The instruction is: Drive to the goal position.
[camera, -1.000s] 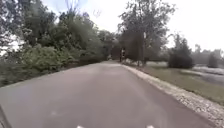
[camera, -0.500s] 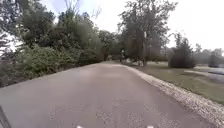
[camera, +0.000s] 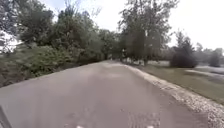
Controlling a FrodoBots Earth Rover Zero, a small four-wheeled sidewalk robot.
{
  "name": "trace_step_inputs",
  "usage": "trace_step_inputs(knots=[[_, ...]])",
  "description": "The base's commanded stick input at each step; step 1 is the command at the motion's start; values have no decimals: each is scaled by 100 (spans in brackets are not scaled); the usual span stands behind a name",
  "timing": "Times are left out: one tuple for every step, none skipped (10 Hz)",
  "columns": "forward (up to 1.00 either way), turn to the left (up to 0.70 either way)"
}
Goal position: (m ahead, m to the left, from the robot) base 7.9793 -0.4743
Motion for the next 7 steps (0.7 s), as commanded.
trace_step_inputs(knots=[[70,0],[70,0],[70,0],[70,-23],[70,-35],[70,-29],[70,-16]])
